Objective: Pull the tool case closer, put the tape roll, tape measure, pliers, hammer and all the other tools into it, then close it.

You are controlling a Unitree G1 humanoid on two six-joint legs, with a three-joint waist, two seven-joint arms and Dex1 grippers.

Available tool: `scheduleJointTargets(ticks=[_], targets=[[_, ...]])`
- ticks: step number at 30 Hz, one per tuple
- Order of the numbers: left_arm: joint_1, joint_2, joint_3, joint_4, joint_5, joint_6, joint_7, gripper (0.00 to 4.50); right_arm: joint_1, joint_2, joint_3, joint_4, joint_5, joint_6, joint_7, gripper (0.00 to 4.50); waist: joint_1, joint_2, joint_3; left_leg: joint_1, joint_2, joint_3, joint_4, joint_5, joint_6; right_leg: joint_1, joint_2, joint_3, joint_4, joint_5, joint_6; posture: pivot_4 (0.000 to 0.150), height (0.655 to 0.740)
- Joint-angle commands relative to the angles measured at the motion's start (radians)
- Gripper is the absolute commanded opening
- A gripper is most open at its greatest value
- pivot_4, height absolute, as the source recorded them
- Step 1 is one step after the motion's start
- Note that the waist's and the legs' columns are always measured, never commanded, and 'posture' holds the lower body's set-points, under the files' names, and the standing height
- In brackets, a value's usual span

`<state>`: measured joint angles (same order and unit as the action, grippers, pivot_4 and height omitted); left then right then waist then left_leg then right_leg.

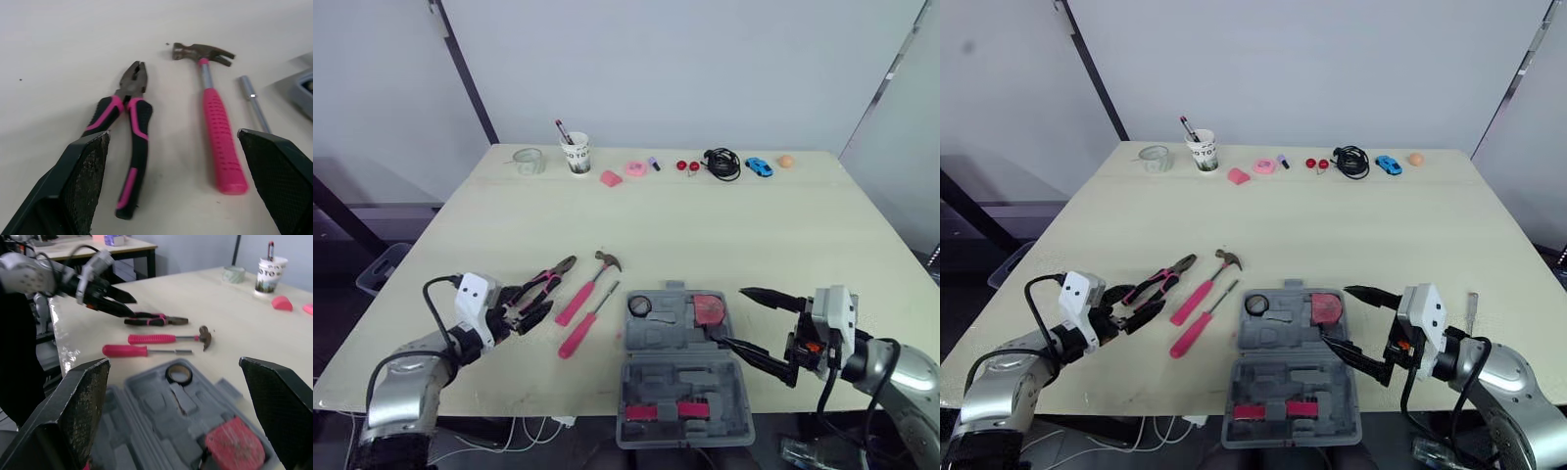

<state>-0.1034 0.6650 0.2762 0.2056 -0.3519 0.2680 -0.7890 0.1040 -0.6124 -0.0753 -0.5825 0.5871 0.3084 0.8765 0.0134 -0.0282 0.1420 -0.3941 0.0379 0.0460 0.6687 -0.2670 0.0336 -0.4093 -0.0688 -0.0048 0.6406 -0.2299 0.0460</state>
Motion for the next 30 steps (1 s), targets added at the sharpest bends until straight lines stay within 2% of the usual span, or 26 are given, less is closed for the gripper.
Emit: scheduleJointTargets(ticks=[1, 20, 30], targets=[[-0.08, 0.016, -0.011, 0.103, 0.026, -0.033, -0.013, 4.5, -0.028, 0.0, 0.006, -0.031, 0.016, 0.009, -0.011, 4.44, 0.001, 0.0, 0.0, -0.001, 0.0, 0.0, 0.0, 0.0, 0.0, 0.0, 0.0, 0.0, 0.0, 0.0, 0.0, 0.15, 0.74], [-0.487, -0.006, -0.19, 0.698, 0.233, -0.147, -0.068, 4.5, -0.066, 0.016, 0.025, 0.019, -0.029, -0.02, -0.014, 4.44, 0.0, -0.003, -0.001, -0.002, -0.001, 0.001, 0.001, 0.0, 0.0, 0.0, 0.001, -0.001, 0.0, 0.002, 0.004, 0.15, 0.74], [-0.573, -0.038, -0.246, 0.797, 0.313, -0.16, -0.046, 4.5, -0.055, 0.031, 0.032, 0.03, -0.05, -0.042, -0.012, 4.44, 0.004, -0.002, -0.001, -0.002, -0.001, 0.0, 0.002, 0.0, 0.0, 0.0, 0.001, -0.001, 0.001, 0.002, 0.004, 0.15, 0.74]])
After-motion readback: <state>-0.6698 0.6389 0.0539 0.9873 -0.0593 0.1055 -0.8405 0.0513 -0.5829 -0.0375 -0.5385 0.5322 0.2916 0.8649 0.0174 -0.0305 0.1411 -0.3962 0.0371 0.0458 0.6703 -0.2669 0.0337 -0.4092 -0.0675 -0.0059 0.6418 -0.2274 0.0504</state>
